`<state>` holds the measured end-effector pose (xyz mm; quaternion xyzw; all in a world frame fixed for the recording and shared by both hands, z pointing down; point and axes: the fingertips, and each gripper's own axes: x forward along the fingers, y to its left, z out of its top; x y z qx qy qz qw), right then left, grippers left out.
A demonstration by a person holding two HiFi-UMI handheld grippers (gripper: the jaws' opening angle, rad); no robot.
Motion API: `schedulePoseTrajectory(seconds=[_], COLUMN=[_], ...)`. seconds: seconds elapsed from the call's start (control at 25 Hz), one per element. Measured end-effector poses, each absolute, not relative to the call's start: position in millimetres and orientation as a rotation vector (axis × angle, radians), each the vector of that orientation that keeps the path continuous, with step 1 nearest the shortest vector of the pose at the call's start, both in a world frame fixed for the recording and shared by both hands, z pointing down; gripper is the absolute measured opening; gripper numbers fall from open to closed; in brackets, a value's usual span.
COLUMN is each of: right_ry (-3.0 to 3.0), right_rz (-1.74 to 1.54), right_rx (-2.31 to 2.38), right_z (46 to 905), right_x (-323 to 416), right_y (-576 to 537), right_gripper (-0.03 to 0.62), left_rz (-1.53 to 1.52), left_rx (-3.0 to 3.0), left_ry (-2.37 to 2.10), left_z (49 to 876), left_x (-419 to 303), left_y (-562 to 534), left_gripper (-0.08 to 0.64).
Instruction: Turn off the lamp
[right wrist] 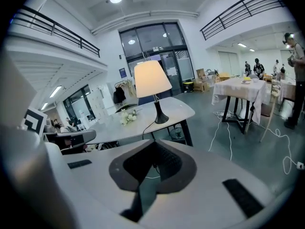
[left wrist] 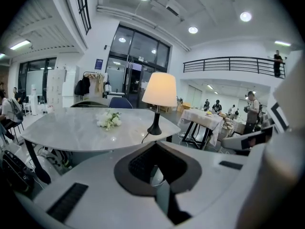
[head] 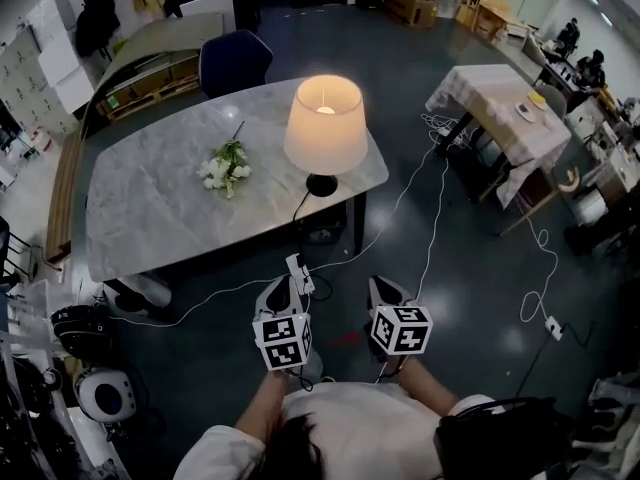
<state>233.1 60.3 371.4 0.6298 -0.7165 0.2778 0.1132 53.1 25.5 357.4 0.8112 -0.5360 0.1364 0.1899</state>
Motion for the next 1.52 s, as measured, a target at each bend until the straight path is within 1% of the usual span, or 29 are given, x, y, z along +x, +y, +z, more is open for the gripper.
schedulePoseTrajectory(seconds=[0.56,0.8,1.32,1.52], right_ry=[-2.084,-2.043,-2.054,-2.072], right_rz=[0.764,0.761,0.885,0.855], right_rx=[1.815,1.805,1.533,1.452], right_z=[360.2,366.1,456.8,503.9], right_x=[181.5,174.2,141.6,130.0], right_y=[-31.3,-40.8,-63.8,-74.7], right_gripper=[0.000,-0.001,-0.002,-0.002], left_rz=[0.326,0.340,0.391,0.429], left_rx=[2.289,2.242,2.033,2.012], left_ry=[-1.460,-1.456,-1.514,-1.516], left_z=[356.8,383.6,466.3,508.0], left_x=[21.0,8.9,-26.0,-26.6], left_y=[-67.3,-88.1,-90.9,-94.2], left_gripper=[-0.003,-0.003,-0.003,-0.003])
